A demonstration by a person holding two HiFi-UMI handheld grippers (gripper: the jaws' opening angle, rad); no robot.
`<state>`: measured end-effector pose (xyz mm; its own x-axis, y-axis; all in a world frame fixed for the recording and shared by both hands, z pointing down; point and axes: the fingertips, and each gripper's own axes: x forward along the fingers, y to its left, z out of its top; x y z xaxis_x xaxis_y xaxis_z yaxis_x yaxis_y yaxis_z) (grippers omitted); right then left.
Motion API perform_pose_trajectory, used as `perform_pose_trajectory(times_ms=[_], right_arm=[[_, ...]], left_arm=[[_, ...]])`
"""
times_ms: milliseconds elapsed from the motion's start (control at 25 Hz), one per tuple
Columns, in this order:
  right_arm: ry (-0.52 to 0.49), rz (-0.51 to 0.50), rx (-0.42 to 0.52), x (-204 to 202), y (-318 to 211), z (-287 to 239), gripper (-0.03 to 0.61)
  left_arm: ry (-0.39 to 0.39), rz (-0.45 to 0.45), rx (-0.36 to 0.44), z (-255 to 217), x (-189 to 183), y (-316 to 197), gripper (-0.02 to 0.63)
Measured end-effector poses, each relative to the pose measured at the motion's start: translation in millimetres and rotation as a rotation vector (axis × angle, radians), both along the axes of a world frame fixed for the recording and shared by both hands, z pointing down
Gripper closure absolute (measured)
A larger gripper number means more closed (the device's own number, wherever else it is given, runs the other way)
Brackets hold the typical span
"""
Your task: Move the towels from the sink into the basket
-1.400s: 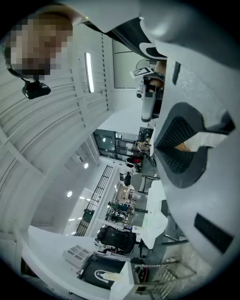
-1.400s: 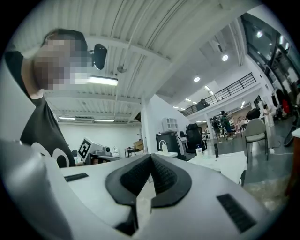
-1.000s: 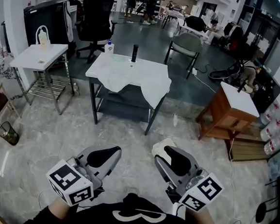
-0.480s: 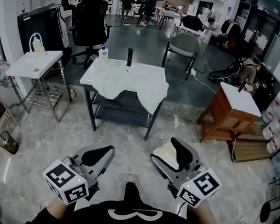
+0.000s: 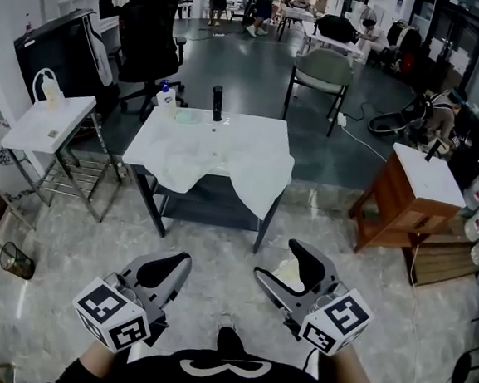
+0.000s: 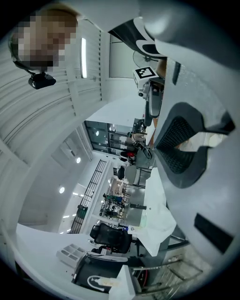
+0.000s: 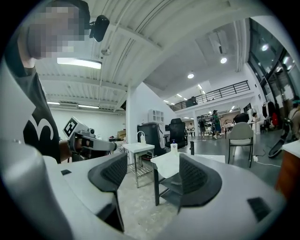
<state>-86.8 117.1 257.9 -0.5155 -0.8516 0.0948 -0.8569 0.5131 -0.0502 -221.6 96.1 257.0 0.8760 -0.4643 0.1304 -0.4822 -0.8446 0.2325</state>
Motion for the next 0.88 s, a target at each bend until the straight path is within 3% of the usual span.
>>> perform_pose_trajectory(times_ms=[480,880], right_arm=[[-0.032,-0.036,-0.078,79.4,-165.7,43.5,0.253],[0.009,-0.020,-0.146,100.7,-220.3,75.3,0.255]], left_arm=[[-0.074,-0.036,-0.053,32.5,84.3,-167.1,0.609],[-0.071,-0.063,-0.094,58.8,102.4,-213.3,0.609]])
